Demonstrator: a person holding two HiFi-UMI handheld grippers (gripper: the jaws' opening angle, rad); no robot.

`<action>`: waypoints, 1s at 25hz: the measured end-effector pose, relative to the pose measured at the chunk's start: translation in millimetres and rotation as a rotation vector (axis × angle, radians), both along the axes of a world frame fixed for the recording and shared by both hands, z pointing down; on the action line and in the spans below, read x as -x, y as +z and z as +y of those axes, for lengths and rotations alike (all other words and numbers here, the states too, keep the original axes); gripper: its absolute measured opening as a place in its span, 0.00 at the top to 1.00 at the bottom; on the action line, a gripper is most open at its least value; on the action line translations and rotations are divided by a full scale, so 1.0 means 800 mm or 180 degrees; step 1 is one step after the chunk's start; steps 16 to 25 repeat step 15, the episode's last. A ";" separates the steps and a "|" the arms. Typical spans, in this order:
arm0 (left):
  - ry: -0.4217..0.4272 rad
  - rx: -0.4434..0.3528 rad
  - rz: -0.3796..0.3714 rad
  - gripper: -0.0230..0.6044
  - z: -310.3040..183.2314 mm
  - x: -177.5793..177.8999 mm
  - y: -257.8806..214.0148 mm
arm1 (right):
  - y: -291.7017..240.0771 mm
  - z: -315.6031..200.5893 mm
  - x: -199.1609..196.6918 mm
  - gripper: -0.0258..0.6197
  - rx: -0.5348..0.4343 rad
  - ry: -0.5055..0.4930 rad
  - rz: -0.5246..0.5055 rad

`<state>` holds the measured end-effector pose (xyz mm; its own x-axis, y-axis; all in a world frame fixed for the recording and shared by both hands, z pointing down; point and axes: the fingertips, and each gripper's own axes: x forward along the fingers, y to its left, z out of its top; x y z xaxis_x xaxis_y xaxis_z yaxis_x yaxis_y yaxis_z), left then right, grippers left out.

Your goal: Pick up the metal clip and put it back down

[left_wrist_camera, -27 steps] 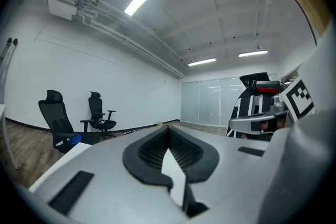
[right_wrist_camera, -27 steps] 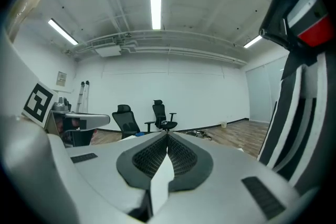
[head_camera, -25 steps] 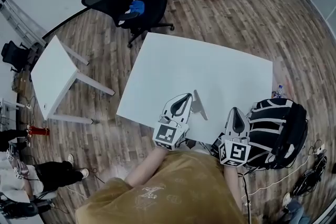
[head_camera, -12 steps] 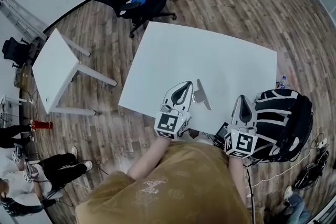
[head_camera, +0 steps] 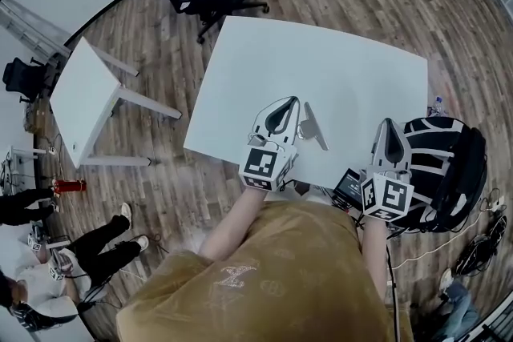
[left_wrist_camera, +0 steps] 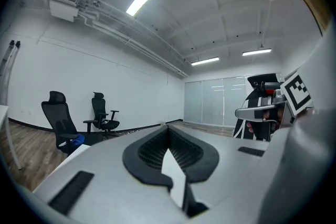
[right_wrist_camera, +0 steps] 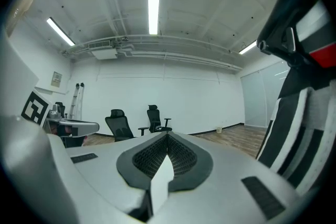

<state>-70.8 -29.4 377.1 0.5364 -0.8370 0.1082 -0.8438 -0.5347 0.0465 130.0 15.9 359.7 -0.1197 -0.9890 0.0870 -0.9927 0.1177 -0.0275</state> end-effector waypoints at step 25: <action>-0.0059 0.0018 -0.0005 0.95 0.006 0.010 0.003 | -0.001 0.007 -0.014 0.95 0.0024 0.0067 0.0024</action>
